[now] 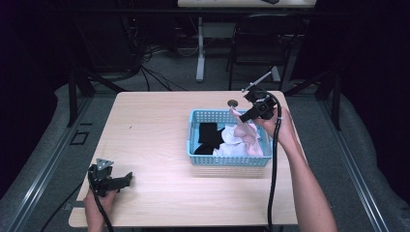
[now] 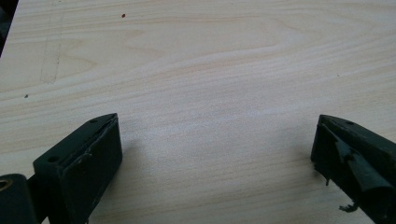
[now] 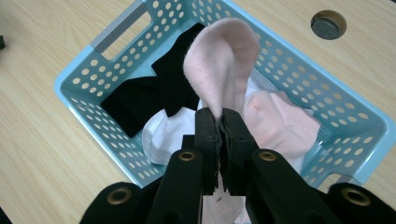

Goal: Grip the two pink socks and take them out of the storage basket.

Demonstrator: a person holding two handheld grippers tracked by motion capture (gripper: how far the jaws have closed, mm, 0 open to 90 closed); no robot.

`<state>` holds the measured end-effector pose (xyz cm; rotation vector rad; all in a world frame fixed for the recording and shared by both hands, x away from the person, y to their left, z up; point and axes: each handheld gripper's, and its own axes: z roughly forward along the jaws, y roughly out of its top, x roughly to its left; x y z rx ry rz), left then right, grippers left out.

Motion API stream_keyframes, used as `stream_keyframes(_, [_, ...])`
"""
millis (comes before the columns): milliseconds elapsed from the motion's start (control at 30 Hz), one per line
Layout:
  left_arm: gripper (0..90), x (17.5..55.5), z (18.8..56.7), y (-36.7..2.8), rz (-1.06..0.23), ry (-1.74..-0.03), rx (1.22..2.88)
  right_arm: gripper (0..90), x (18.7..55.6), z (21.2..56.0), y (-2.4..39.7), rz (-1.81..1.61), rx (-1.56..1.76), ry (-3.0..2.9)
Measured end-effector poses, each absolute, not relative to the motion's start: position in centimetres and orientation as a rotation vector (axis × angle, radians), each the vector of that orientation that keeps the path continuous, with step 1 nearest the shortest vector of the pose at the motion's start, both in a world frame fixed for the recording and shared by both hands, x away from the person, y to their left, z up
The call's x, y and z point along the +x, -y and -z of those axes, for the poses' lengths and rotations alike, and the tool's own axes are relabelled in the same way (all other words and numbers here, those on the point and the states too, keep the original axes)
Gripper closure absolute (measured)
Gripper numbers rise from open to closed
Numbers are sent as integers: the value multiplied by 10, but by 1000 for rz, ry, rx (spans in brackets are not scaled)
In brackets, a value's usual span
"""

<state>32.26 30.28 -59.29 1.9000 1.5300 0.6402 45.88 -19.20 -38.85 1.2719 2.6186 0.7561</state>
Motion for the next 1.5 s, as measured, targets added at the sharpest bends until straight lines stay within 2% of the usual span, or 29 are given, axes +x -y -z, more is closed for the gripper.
stream_keyframes(467, [20, 323, 593, -303, -640, -1530, 1900, 866, 448, 372, 188, -814, 1229, -2629])
stream_keyframes(933, [20, 323, 593, -303, -640, -1530, 1900, 865, 423, 343, 188, -910, 1155, -2618])
stream_keyframes(1300, [20, 323, 593, -303, -640, -1530, 1900, 865, 395, 334, 176, -931, 1068, -2650])
stream_keyframes(1500, [20, 323, 593, -303, -640, -1530, 1900, 866, 379, 341, 161, -921, 1003, -2688])
